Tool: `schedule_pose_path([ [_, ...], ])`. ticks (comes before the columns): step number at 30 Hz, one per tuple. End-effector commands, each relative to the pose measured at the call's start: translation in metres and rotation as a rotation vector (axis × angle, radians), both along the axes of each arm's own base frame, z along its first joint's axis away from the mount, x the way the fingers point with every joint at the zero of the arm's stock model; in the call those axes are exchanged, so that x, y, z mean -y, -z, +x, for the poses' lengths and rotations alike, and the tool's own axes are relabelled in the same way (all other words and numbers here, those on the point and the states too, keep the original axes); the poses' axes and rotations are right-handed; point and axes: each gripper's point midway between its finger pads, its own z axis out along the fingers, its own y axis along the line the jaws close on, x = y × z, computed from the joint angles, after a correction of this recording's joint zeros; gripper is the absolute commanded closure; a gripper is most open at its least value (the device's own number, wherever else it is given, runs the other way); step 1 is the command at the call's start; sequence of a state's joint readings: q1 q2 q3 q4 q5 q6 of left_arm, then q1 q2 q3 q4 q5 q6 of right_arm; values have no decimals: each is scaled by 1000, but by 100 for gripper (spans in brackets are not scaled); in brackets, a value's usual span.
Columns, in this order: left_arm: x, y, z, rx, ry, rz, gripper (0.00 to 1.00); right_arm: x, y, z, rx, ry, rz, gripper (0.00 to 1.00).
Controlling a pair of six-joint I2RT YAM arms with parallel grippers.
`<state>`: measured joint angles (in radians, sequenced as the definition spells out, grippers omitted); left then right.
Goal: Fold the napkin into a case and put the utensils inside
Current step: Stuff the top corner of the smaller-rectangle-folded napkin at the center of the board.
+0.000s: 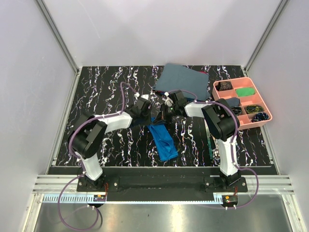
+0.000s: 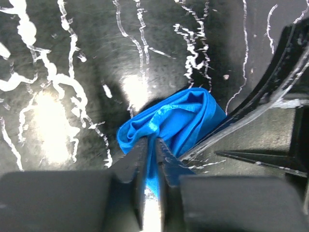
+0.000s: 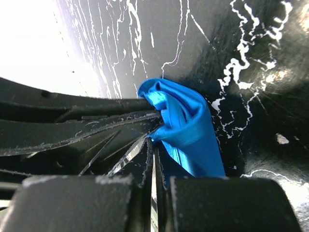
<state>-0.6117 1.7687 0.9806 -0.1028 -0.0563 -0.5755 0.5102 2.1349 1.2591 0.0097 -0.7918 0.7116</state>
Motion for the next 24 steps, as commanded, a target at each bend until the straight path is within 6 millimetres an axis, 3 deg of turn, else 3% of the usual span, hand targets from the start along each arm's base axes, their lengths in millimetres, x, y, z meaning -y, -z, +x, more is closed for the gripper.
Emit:
schedule_pose_path([
  [1, 16, -16, 8, 44, 40, -52, 97, -1, -13, 4, 56, -8, 14, 100],
  [7, 4, -49, 7, 152, -18, -97, 100, 0, -17, 3, 67, -3, 13, 100],
  [15, 12, -42, -1, 133, -19, -177, 100, -1, -13, -1, 43, -6, 49, 100],
  [24, 20, -45, -4, 146, -26, -234, 100, -26, -16, 0, -33, -16, 151, 100],
])
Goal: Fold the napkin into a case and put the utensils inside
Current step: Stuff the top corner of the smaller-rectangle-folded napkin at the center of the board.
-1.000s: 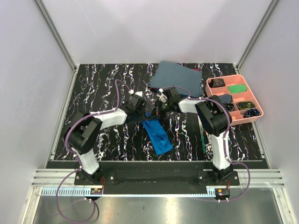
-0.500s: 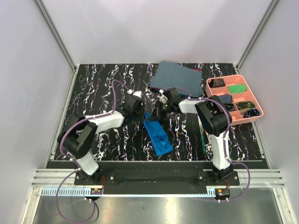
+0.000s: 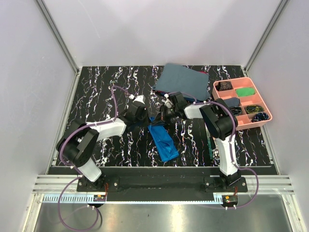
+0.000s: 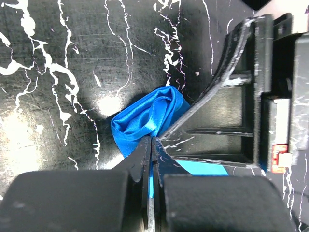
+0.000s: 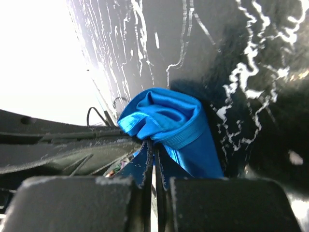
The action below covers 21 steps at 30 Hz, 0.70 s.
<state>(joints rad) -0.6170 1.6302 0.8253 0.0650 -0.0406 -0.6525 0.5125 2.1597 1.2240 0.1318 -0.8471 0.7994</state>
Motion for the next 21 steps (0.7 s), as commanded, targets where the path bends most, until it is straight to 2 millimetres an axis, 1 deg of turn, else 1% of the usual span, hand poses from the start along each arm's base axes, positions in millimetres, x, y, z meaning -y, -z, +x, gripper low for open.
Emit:
schedule_pose_path([
  [1, 18, -20, 4, 57, 17, -99, 100, -20, -16, 6, 7, -9, 88, 100],
  [3, 26, -20, 2, 48, 30, -134, 100, -26, -17, 5, -8, -16, 107, 100],
  [5, 23, -15, 1, 32, 12, -126, 100, -30, -11, 9, -7, -11, 108, 98],
  [6, 21, -12, 1, 27, 10, -113, 100, -25, 7, 9, -54, 6, 58, 97],
  [7, 18, -7, 0, 21, 8, -104, 100, -29, 4, 15, -17, -26, 63, 97],
  [8, 16, -7, 2, 16, -1, -116, 100, -28, 4, 15, -27, -42, 68, 97],
  [9, 16, -4, -1, 6, 2, -121, 100, -21, 2, 17, -25, -27, 58, 96],
  [10, 16, -4, -1, 5, 0, -124, 100, -16, 5, 24, 39, -13, 7, 88],
  [11, 16, -3, -1, 7, -6, -128, 100, -13, 8, 27, 66, -19, -38, 84],
  [12, 16, -3, -1, 11, -10, -141, 100, -9, 6, 29, 61, -29, -81, 82],
  [14, 18, -3, -1, 10, -18, -158, 100, -7, 2, 31, 68, -42, -64, 82],
  [15, 17, -3, -1, 7, -23, -160, 100, -4, -5, 31, 80, -39, -61, 81],
  [16, 17, -3, -2, 1, -28, -163, 100, -2, -6, 32, 95, -30, -76, 79],
  [21, 13, -7, -2, 8, -35, -142, 100, 6, -23, 19, 90, -47, -63, 75],
])
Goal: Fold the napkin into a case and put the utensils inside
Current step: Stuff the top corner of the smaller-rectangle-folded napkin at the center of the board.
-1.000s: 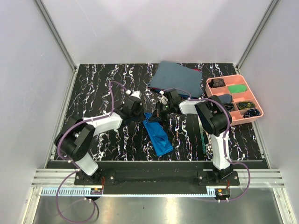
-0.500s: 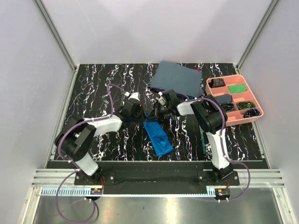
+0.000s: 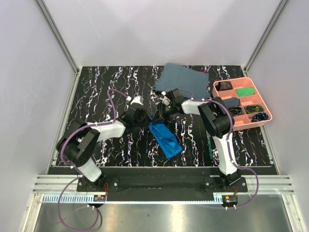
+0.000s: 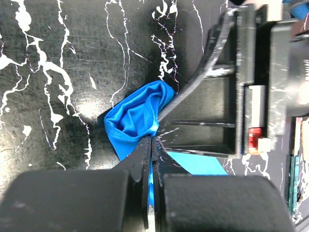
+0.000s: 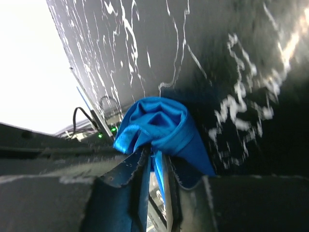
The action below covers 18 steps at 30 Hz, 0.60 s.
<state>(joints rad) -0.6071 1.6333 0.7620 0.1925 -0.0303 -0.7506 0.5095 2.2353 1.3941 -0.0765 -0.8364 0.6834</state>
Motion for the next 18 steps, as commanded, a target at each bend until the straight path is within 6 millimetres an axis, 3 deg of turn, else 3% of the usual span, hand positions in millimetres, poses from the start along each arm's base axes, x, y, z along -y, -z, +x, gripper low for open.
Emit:
schedule_pose_path([
  [1, 10, -8, -5, 4, 34, -33, 100, 9, -34, 2, 84, -8, 11, 75],
  [15, 5, -7, -3, 14, 20, -11, 100, 32, -43, -8, 103, 0, -13, 64],
  [18, 5, -10, -2, 22, 22, -10, 100, 36, -36, -1, 97, 13, -26, 78],
])
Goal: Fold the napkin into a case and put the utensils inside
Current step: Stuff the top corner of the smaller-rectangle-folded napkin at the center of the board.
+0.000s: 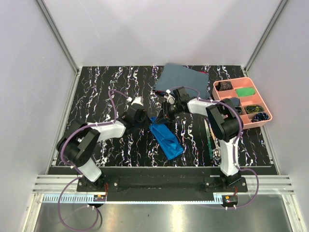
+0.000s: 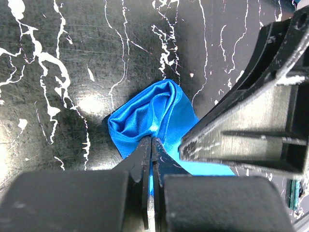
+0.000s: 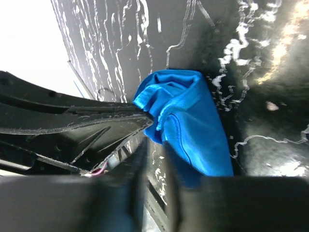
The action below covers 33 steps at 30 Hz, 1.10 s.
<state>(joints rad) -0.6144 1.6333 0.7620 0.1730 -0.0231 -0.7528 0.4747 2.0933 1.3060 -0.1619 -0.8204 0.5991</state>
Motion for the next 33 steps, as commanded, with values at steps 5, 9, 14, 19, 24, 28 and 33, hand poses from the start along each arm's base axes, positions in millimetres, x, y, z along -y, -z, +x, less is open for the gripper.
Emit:
schedule_pose_path([
  [5, 5, -14, 4, 42, 14, -21, 100, 7, 2, 15, 37, 11, -5, 97],
  [9, 5, -14, 4, 43, 14, -24, 100, 3, 7, 18, 26, 12, 11, 99],
  [14, 8, -17, 6, 50, 15, -33, 100, 1, 11, 19, 10, 14, 33, 100],
  [19, 10, -17, 7, 51, 19, -40, 100, -7, 13, 18, -12, 10, 66, 100],
  [24, 11, -17, 7, 49, 22, -40, 100, -20, 14, 16, -21, -7, 107, 100],
  [28, 12, -15, 6, 44, 22, -42, 100, -31, 13, 13, -29, -19, 122, 100],
  [33, 14, -13, 9, 42, 23, -42, 100, -45, 10, 8, -36, -38, 149, 100],
])
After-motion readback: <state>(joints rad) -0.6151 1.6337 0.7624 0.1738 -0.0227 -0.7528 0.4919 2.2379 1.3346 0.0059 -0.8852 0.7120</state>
